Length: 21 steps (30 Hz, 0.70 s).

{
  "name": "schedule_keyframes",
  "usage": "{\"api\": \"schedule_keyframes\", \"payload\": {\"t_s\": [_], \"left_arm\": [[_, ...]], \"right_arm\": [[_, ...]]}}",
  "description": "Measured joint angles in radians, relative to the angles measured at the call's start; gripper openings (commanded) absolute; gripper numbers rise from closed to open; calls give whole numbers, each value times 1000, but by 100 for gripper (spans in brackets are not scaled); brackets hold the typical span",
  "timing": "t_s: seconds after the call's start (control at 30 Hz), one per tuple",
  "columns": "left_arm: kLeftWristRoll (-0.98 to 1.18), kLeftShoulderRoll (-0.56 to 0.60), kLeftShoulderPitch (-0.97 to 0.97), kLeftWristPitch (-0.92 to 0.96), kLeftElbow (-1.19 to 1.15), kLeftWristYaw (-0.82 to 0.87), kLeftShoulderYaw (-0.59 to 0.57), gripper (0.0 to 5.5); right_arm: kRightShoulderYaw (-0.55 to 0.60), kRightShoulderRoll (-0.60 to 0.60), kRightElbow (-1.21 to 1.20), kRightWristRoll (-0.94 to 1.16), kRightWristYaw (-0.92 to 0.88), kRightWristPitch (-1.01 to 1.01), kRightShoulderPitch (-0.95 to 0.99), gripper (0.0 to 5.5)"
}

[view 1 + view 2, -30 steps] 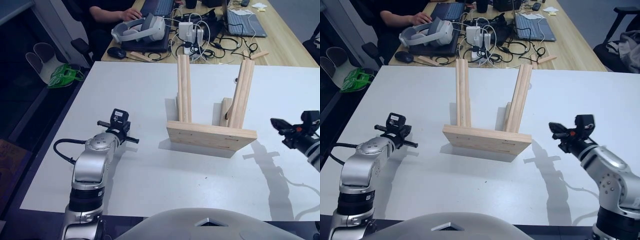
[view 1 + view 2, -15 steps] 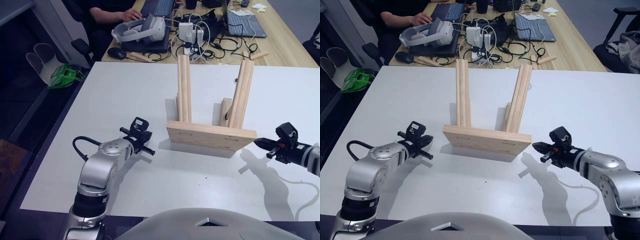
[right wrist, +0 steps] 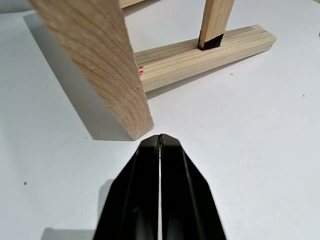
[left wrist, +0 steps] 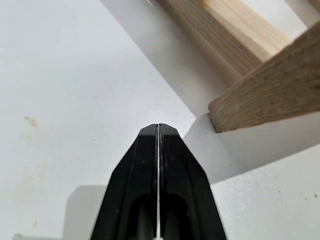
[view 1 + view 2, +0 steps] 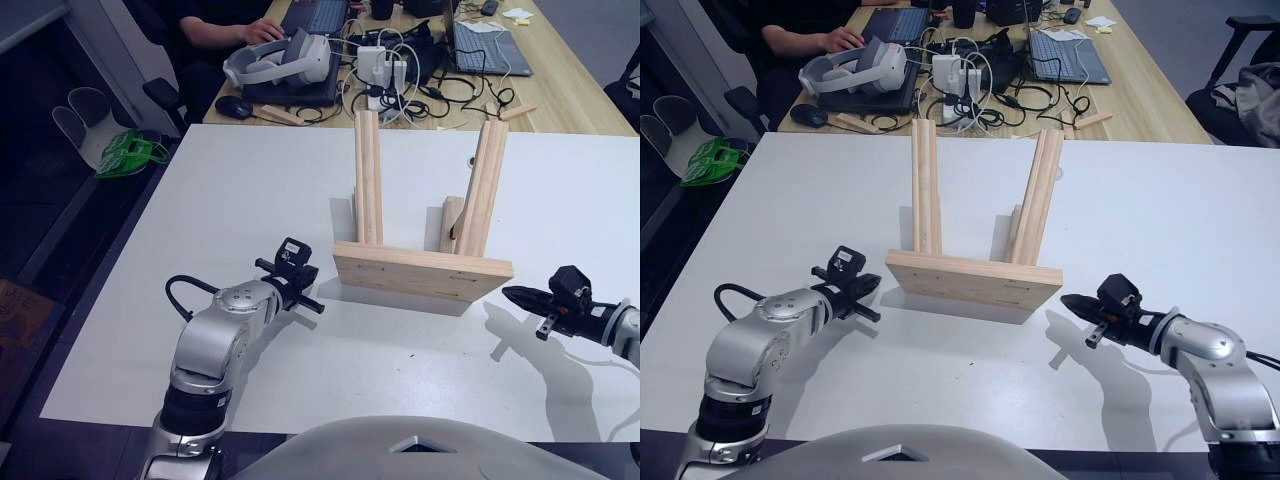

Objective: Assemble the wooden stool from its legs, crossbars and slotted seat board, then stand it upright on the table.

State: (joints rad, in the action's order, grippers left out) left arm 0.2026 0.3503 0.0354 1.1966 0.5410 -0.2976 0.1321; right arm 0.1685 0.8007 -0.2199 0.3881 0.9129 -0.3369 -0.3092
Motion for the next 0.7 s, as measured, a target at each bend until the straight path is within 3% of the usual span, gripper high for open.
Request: {"api": "schedule_keyframes", "payload": {"t_s": [0.7], "left_arm": [[34,-40,28,38,0,23,27,4]], "right_arm": [[-5,-90,41,70,-12,-148,48,0]]}}
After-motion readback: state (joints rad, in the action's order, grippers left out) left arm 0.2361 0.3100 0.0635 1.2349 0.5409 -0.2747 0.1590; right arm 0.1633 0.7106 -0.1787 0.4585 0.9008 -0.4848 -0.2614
